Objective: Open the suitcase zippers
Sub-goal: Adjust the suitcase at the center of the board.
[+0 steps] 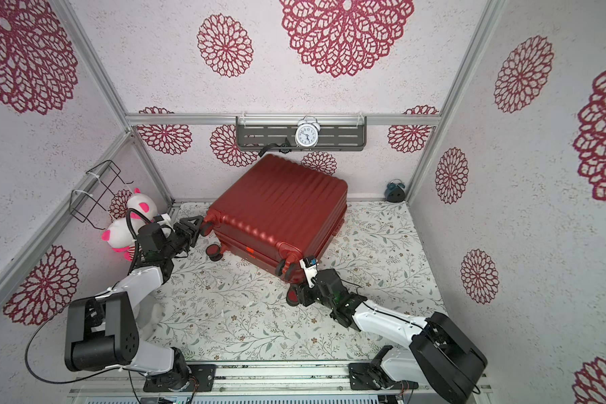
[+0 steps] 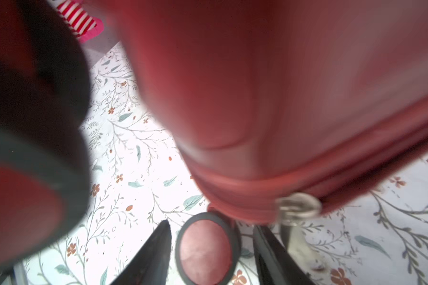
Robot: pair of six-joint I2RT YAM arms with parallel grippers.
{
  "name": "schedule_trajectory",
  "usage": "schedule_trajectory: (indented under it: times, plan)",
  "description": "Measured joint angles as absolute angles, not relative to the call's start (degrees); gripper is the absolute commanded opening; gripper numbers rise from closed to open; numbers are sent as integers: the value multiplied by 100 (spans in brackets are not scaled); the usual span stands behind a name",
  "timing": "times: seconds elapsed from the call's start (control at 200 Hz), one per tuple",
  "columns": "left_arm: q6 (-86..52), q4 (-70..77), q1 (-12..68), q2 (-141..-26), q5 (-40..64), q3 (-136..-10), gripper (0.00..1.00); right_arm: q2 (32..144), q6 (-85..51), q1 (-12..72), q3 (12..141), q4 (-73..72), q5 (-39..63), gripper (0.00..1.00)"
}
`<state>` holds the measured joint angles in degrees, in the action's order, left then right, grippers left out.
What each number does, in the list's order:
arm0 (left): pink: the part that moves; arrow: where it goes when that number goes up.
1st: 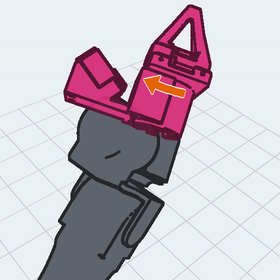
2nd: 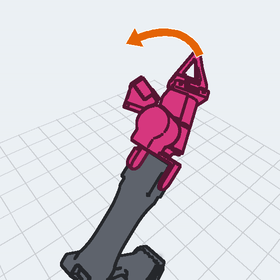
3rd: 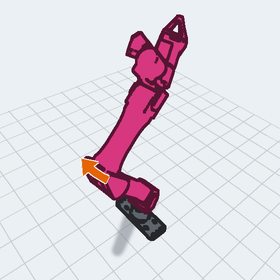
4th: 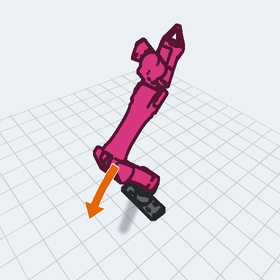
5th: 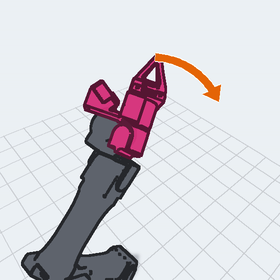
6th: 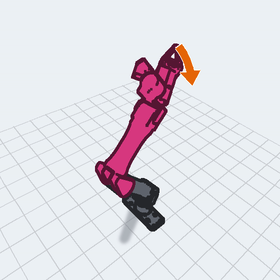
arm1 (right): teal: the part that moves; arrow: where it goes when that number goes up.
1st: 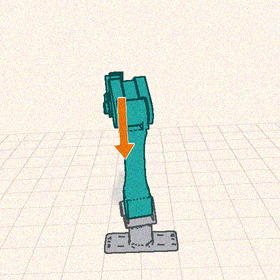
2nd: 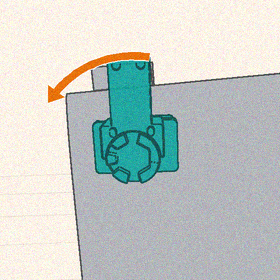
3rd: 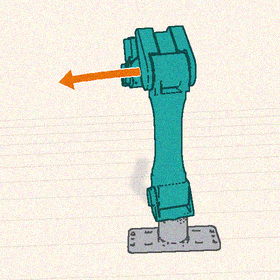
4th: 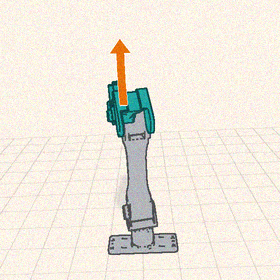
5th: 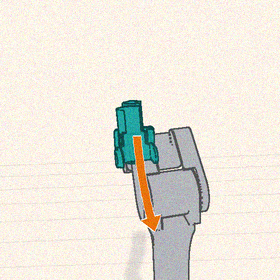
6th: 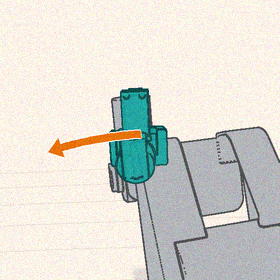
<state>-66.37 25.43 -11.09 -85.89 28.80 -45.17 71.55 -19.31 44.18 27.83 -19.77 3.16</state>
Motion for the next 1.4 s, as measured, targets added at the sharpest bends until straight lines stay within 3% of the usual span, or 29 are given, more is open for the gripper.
schedule_trajectory:
  times: [0.175,0.19,0.205,0.505,0.7,1.006,1.401]
  plan:
    - [-6643,2539,-1133,-8600,2952,-4523,33,6635,-1994,4191,2541,-2003,368,80]
    - [-6643,2541,-1133,-8600,2954,-4523,34,6554,-2036,4171,2493,-1994,368,94]
    - [-6643,2539,-1133,-8600,2954,-4523,33,6477,-1994,4154,2451,-1990,373,98]
    - [-6641,2539,-1142,-8600,2991,-4523,34,5551,-2110,3671,1802,-1883,222,99]
    - [-6637,2536,-1142,-8600,3002,-4523,34,5640,-1984,3280,1498,-2359,768,69]
    - [-6628,2539,-1149,-8600,3035,-4523,34,6639,-1774,3260,1500,-3328,1584,65]
    - [-6626,2539,-1153,-8600,3081,-4523,34,8217,-2845,2967,1520,-5343,2742,39]
